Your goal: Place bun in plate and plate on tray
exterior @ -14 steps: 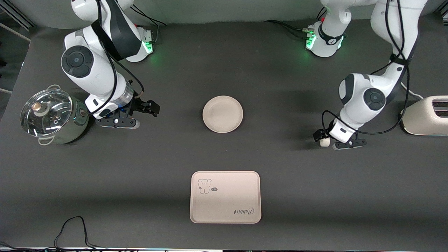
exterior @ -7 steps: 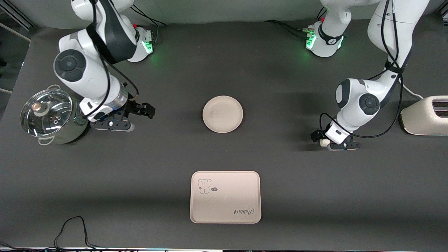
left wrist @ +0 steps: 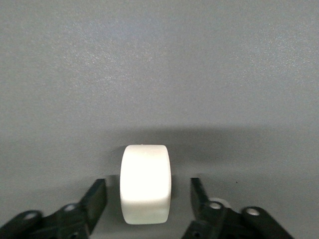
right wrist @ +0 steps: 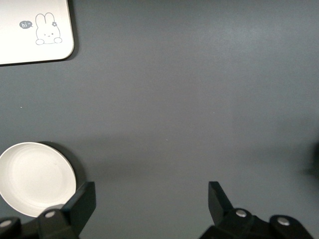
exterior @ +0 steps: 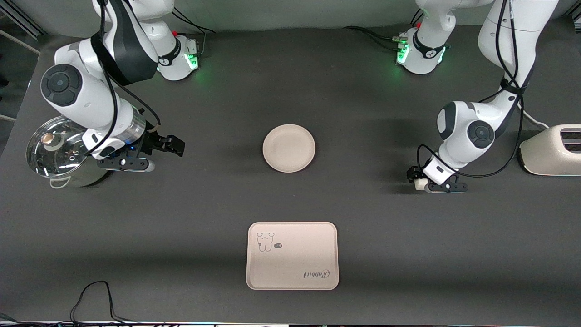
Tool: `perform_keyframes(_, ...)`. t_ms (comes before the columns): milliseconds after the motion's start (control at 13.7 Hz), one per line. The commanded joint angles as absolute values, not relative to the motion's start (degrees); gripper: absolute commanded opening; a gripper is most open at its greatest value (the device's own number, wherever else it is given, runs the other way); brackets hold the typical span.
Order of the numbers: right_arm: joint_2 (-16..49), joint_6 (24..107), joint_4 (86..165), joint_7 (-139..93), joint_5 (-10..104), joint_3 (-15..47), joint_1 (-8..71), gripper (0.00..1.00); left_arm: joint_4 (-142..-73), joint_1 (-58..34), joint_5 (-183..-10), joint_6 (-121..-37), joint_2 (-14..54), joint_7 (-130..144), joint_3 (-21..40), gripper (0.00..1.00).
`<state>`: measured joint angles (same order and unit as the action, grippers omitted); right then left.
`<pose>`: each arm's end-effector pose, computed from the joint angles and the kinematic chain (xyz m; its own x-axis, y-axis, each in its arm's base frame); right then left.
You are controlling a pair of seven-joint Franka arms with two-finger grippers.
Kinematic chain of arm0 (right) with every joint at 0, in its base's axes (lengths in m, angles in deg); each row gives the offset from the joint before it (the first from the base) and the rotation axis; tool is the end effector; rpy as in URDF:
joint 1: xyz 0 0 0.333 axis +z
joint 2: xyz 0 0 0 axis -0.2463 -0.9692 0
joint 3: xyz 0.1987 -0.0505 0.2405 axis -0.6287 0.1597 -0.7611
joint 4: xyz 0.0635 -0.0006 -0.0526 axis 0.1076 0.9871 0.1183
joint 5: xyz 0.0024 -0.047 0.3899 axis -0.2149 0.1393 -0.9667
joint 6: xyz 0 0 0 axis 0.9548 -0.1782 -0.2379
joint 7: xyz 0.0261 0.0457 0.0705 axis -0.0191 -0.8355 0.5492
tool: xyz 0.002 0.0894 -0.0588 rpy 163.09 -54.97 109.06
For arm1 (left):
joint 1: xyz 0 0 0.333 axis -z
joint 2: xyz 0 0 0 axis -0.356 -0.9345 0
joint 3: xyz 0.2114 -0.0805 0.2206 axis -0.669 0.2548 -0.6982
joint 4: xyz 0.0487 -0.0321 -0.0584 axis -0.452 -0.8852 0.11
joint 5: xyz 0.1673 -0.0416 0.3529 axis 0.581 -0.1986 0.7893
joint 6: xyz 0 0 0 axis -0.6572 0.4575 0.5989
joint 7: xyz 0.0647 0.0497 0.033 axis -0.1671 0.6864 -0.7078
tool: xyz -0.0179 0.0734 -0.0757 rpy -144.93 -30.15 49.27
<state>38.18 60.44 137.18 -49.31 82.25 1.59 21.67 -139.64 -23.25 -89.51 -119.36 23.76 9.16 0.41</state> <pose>0.5413 0.1602 0.4634 0.9940 -0.0974 -0.0505 -0.0985 -0.9949 -0.0204 0.5298 -0.0649 0.1886 0.9985 -0.0016 0.0549 -0.0059 -0.9968 0.0792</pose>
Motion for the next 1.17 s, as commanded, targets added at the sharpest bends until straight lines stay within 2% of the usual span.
perform_keyframes(0, 41.49, 62.26, 141.17, -48.28, 81.46, 0.06, 17.19, 1.0, -140.66, -23.49, -89.26, -120.23, 24.36, 10.3, 0.48, 0.4)
perform_keyframes(146, 42.63, 61.65, 141.17, -47.23, 81.46, -7.38, 9.38, 1.0, -140.57, -23.49, -89.26, -119.97, 24.44, 10.3, 0.48, 0.35)
perform_keyframes(219, 42.81, 61.38, 141.26, -46.09, 81.46, -8.9, 7.33, 1.0, -140.48, -23.49, -89.26, -119.7, 24.71, 10.3, 0.57, 0.34)
perform_keyframes(510, 42.81, 61.21, 141.18, -45.82, 81.46, -8.82, 7.67, 1.0, -139.96, -23.58, -89.26, -118.3, 26.9, 9.77, 0.57, 0.35)
perform_keyframes(656, 42.72, 60.68, 141.44, -45.73, 81.46, -8.82, 8.01, 1.0, -138.56, -23.32, -89.78, -112.0, 30.14, 8.2, 0.83, 0.34)
perform_keyframes(802, 42.72, 60.77, 142.23, -45.82, 81.46, -8.82, 8.54, 1.0, -136.71, -22.44, -89.87, -104.79, 33.66, 4.6, 1.27, 0.25)
perform_keyframes(1094, 41.58, 61.73, 141.97, -45.82, 81.37, -8.82, 8.72, 1.0, -129.34, -21.65, -89.96, -89.84, 37.53, -5.67, 6.53, 0.25)
